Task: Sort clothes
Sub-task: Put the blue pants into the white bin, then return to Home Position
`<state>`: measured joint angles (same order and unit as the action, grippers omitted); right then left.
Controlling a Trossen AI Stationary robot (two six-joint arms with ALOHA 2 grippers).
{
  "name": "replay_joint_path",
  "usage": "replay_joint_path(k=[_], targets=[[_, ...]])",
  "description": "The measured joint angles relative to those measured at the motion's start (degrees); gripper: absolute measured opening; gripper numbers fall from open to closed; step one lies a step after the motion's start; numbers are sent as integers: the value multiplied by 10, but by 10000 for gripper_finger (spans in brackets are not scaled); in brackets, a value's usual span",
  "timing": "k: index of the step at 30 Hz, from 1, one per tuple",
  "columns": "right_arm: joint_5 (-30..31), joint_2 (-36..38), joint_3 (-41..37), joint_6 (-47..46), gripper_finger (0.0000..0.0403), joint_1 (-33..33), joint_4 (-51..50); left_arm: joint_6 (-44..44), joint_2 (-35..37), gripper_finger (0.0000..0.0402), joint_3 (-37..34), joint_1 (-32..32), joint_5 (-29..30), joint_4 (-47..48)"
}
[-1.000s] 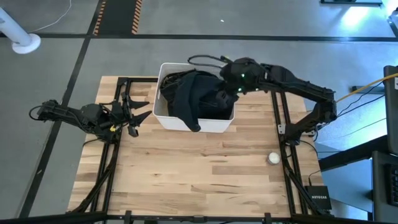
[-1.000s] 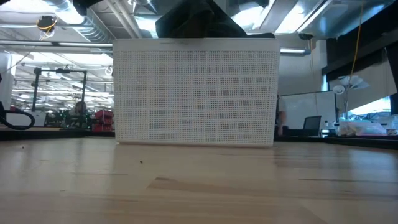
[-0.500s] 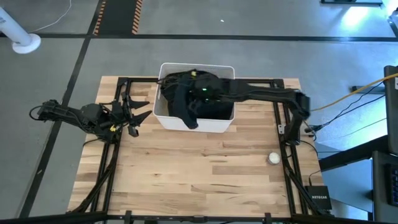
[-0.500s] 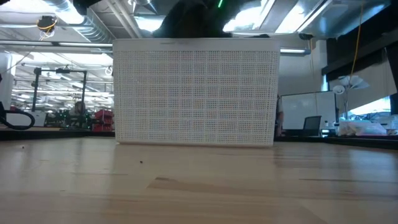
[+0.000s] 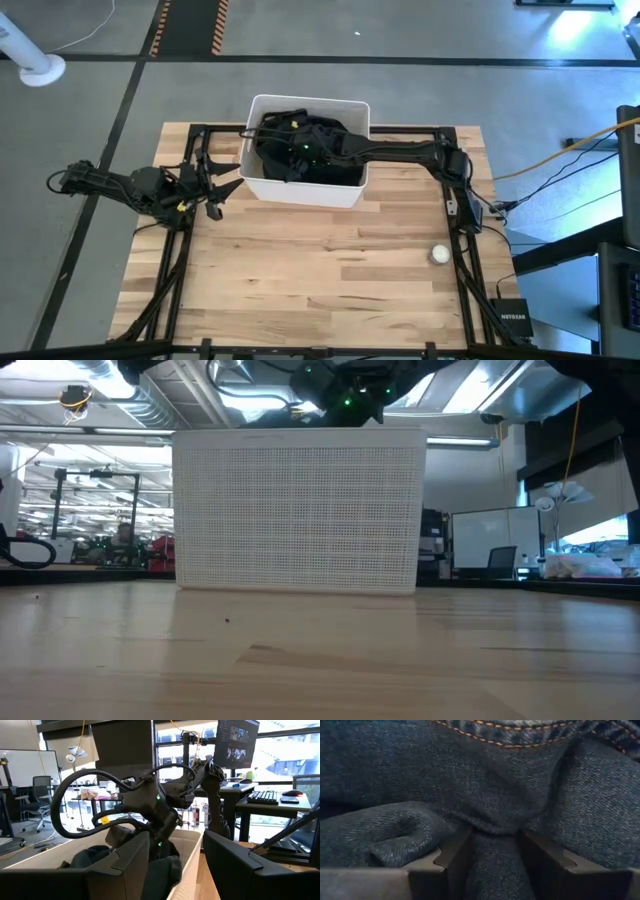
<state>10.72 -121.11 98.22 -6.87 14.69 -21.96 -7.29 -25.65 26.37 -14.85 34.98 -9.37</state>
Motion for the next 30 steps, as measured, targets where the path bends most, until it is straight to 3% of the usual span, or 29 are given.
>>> replay_joint_path(k=[5, 10, 17, 24, 30], targets=[[-7, 37, 19, 5, 184, -8, -35, 0, 0, 182, 0, 0, 0, 0], [35, 99, 60, 45, 184, -29, -48, 0, 0, 182, 0, 0, 0, 0], [49, 150, 96, 56, 184, -54, -111, 7, 0, 182, 0, 0, 0, 0], [-7, 212, 102, 80, 181, -135, -203, -10, 5, 182, 0, -8, 0, 2], [0, 246, 78, 68, 137, -223, -260, -32, 25, 182, 0, -18, -30, 31]])
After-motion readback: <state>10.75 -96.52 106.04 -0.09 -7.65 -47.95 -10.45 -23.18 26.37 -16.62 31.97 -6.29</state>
